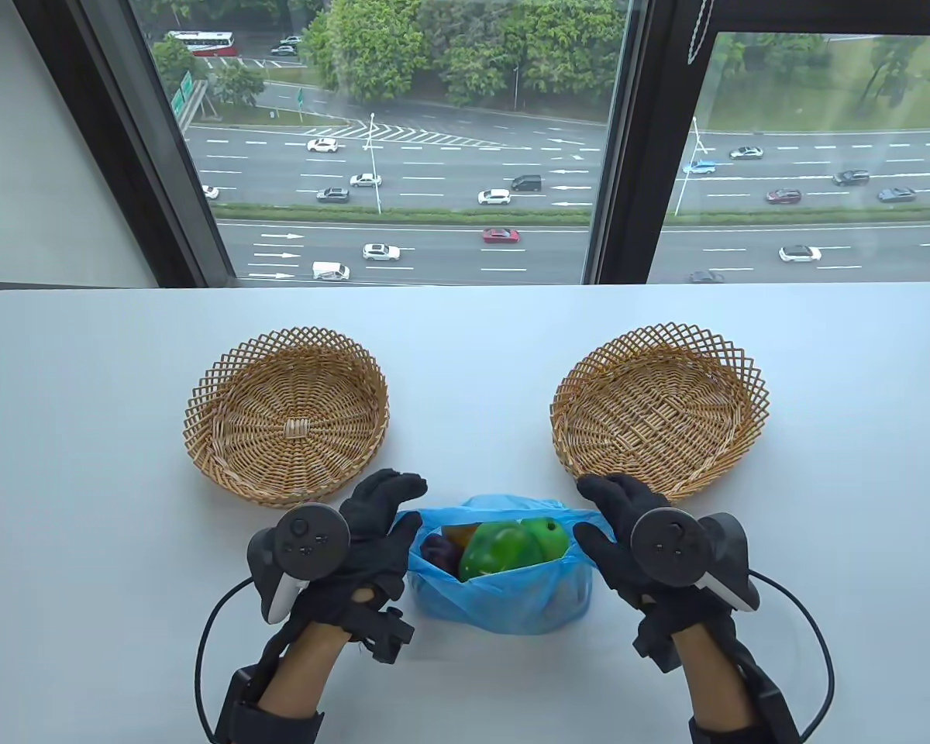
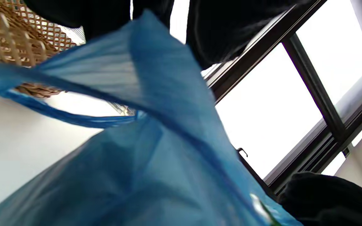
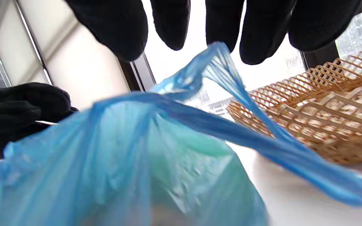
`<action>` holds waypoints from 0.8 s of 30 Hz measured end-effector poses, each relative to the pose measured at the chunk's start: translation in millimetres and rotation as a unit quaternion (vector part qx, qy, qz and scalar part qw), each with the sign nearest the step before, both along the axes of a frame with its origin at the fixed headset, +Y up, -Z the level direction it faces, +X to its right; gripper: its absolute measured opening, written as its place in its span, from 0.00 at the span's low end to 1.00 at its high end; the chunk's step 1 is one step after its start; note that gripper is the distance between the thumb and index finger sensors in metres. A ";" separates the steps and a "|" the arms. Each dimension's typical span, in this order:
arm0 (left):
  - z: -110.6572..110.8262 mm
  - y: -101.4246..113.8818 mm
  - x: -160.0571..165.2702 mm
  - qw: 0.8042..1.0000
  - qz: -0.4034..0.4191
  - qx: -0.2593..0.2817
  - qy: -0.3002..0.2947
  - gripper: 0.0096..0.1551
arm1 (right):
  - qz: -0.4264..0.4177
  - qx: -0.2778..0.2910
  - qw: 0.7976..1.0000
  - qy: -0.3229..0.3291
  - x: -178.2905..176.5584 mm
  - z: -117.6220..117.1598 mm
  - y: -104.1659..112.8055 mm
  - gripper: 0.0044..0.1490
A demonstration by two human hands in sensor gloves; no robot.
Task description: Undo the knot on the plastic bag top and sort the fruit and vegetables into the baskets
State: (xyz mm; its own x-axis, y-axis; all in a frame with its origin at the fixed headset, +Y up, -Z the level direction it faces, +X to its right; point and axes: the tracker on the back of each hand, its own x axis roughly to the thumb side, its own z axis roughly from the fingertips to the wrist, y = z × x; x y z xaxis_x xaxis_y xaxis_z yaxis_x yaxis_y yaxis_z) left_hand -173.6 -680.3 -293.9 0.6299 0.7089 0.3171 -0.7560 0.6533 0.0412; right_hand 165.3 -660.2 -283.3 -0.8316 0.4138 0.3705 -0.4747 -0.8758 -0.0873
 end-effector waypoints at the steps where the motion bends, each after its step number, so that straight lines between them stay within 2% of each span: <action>1: 5.6 9.0 6.0 0.999 -0.023 0.035 -0.016 0.25 | -0.001 0.033 0.999 0.011 -6.2 4.5 4.5 0.32; 3: 14.1 20.0 19.1 0.993 -0.086 0.080 -0.030 0.22 | 0.030 0.061 0.997 0.027 -21.1 10.1 9.8 0.23; 7: 18.4 23.0 48.4 0.969 -0.221 0.106 -0.027 0.26 | 0.156 0.093 0.983 0.007 -50.4 4.2 9.4 0.21; 10: 13.0 18.9 61.0 0.955 -0.287 0.076 -0.024 0.26 | 0.221 0.061 0.973 -0.003 -61.5 -7.4 5.2 0.21; 12: 9.7 15.4 64.6 0.931 -0.360 0.056 -0.006 0.23 | 0.264 0.032 0.964 0.000 -63.0 -11.0 -1.2 0.21; 14: 8.9 13.3 62.4 0.918 -0.394 0.044 0.003 0.22 | 0.290 0.019 0.957 0.001 -60.8 -10.5 -4.8 0.21; 15: 8.6 12.8 60.1 0.917 -0.395 0.050 0.008 0.22 | 0.298 0.007 0.954 0.000 -58.5 -9.7 -5.8 0.23; 18: 6.1 11.9 55.6 0.919 -0.392 0.043 0.008 0.28 | 0.296 -0.025 0.955 0.005 -53.9 -8.1 -6.9 0.41; 20: 4.0 9.8 53.9 0.913 -0.407 0.025 0.005 0.36 | 0.296 -0.055 0.954 0.011 -51.3 -7.5 -9.9 0.58; 22: 2.0 6.4 52.2 0.910 -0.415 -0.005 -0.010 0.42 | 0.307 -0.071 0.949 0.017 -50.3 -8.1 -14.0 0.67; 24: 0.4 3.6 49.4 0.913 -0.407 -0.031 -0.026 0.47 | 0.315 -0.083 0.945 0.021 -48.9 -9.2 -17.1 0.71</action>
